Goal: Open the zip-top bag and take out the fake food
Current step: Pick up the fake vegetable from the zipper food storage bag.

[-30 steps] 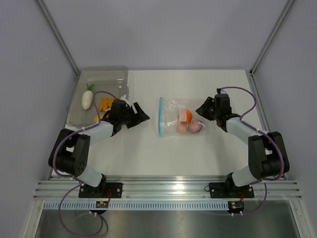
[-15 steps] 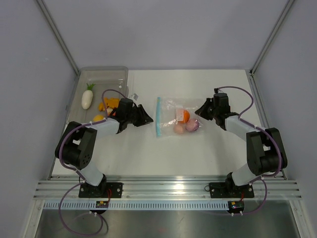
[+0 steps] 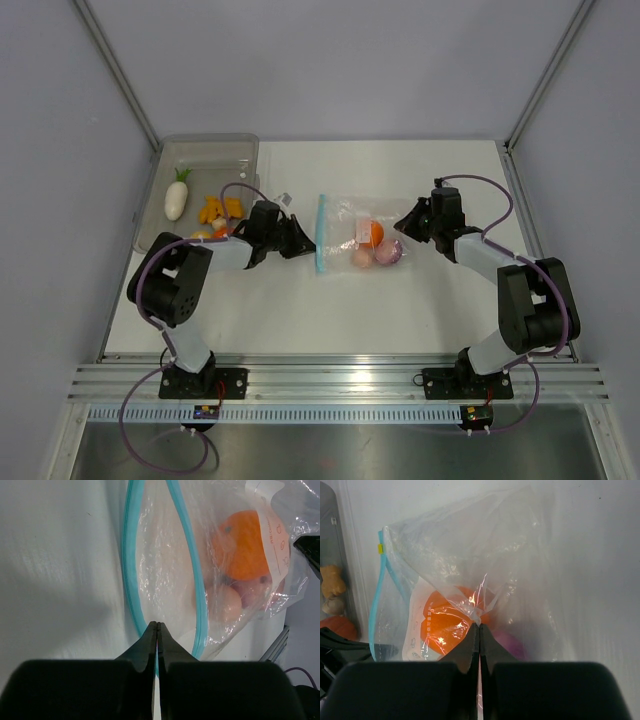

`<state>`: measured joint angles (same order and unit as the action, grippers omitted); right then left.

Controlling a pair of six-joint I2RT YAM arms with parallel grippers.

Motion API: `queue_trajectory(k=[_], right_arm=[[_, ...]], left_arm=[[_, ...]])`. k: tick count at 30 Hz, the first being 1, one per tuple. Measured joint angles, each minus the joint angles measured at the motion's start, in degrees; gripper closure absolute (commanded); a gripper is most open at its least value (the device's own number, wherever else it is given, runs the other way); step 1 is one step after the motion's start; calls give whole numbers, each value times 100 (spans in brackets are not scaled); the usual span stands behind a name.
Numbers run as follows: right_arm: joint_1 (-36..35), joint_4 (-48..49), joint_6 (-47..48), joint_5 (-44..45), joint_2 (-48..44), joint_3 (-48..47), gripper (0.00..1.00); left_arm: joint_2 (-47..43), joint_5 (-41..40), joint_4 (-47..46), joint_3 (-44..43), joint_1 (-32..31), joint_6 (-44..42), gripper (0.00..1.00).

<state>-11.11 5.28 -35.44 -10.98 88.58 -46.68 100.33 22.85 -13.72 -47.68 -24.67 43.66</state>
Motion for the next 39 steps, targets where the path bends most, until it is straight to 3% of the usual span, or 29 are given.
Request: queue_trajectory(k=[18, 22, 23, 26, 34, 39], right_arm=[[0, 4, -87, 138, 0, 2, 100], [0, 4, -87, 140, 0, 2, 100], [0, 4, -87, 140, 0, 2, 100], [0, 4, -90, 142, 0, 2, 100], [0, 140, -212, 90, 0, 85, 100], [0, 240, -291, 81, 0, 138, 100]], left_arm=[[879, 1134, -1615, 46, -374, 1318, 97], [1073, 1263, -1821, 46, -380, 1539, 87], [1086, 1285, -1858, 46, -380, 1569, 76], [1097, 1353, -1963, 33, -380, 1635, 64], [1340, 1655, -2367, -155, -531, 1784, 50], [1464, 1770, -2465, -210, -595, 1856, 48]])
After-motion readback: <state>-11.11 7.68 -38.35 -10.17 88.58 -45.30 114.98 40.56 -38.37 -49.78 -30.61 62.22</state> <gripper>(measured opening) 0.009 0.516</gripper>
